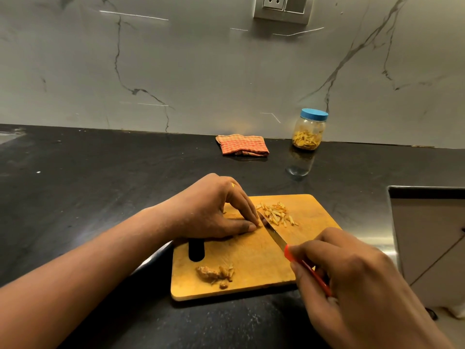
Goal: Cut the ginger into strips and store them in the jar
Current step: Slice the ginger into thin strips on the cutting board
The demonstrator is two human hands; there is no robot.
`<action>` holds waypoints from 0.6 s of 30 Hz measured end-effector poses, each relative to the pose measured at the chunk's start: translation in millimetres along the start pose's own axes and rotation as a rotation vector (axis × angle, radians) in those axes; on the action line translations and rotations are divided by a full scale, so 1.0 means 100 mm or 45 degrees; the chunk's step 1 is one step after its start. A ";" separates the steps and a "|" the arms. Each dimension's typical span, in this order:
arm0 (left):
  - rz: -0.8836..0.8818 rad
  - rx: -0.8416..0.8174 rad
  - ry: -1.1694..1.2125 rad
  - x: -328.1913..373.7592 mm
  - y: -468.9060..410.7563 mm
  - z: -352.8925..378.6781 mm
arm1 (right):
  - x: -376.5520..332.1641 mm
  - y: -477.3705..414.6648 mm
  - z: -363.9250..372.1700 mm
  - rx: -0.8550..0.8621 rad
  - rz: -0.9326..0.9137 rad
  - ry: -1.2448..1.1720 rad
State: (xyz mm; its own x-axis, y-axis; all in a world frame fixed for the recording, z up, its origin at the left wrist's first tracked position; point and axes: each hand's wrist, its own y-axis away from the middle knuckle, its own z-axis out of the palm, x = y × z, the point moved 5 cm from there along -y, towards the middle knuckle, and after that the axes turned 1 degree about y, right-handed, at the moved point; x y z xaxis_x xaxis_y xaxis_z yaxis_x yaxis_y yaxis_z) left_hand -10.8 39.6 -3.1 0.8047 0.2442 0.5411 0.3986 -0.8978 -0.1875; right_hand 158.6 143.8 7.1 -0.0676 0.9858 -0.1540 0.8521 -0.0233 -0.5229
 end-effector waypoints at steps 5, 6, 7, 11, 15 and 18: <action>0.007 0.003 -0.024 -0.01 0.01 0.00 | 0.00 -0.01 0.02 -0.015 -0.009 0.016; 0.011 0.005 -0.029 -0.01 0.01 -0.01 | -0.01 -0.02 0.02 -0.019 -0.003 0.010; 0.013 0.007 -0.034 -0.01 0.01 -0.01 | -0.01 -0.02 0.03 -0.019 -0.001 0.007; 0.012 0.004 -0.040 -0.01 0.00 -0.01 | -0.02 -0.04 0.05 -0.032 -0.001 0.051; 0.011 0.005 -0.050 -0.02 0.00 -0.01 | -0.05 -0.07 0.10 -0.064 0.020 0.132; 0.013 0.006 -0.060 -0.01 0.00 -0.01 | -0.06 -0.11 0.18 -0.103 0.054 0.156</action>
State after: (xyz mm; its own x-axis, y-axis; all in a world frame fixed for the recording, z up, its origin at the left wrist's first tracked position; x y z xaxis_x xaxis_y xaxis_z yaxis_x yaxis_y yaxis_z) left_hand -12.1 39.3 -3.0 0.8287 0.2521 0.4996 0.3921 -0.8986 -0.1970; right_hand 140.2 135.1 -1.7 0.0291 0.9972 -0.0690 0.8921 -0.0570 -0.4482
